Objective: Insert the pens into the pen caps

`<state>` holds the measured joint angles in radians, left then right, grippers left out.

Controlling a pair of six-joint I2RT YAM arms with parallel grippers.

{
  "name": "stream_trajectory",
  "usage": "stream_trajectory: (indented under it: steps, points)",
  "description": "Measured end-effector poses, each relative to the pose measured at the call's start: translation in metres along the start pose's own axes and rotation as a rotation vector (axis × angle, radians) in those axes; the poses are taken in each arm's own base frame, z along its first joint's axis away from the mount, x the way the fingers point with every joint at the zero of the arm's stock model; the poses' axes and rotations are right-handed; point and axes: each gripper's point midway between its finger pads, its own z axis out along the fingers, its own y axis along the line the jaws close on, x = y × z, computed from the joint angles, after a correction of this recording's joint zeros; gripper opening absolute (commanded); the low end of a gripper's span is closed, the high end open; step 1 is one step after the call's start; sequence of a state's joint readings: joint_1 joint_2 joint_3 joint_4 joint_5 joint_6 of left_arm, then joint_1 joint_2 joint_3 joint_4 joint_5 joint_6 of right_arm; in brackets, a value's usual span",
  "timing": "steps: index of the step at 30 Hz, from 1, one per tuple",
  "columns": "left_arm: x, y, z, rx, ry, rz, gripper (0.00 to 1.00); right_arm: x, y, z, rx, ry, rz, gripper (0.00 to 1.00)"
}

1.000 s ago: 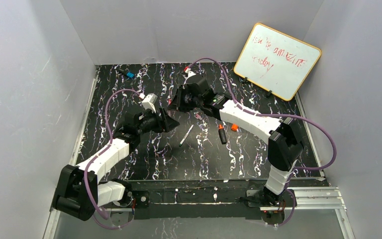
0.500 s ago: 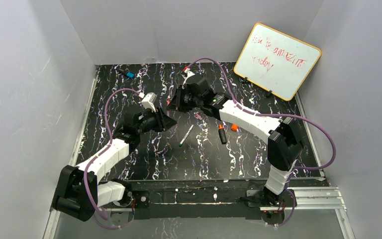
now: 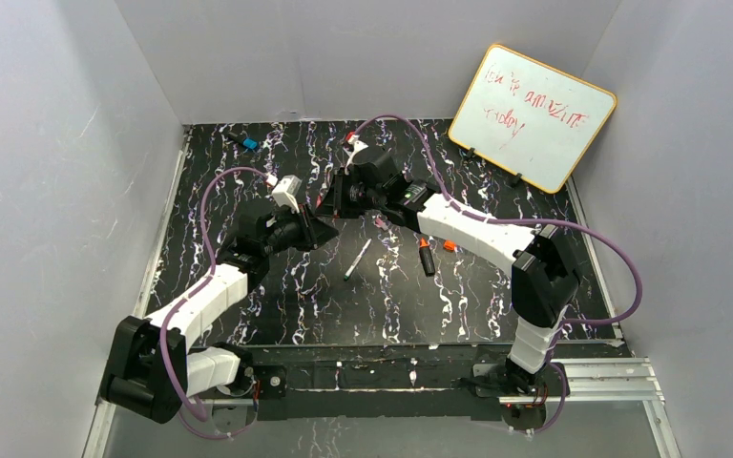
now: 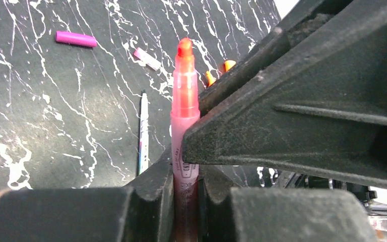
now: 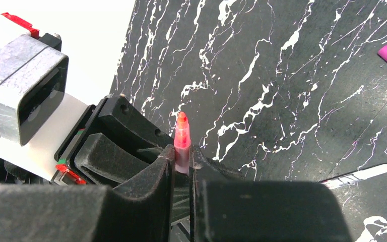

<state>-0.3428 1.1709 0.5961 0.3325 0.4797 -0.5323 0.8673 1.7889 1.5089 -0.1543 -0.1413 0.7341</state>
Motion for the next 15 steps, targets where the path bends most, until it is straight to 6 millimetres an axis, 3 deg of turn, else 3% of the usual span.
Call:
stream_trajectory:
  steps: [6,11,15]
  points:
    - [-0.001,0.002,0.000,-0.016,0.002,0.011,0.00,0.000,0.000,0.000,0.000,0.001,0.004,0.02]
    - [0.001,0.005,-0.001,-0.028,0.014,0.021,0.00,0.000,-0.002,0.001,0.017,-0.008,0.002,0.42]
    - [0.003,0.007,-0.003,-0.051,0.049,0.029,0.00,-0.006,-0.012,0.001,0.056,-0.035,-0.011,0.62]
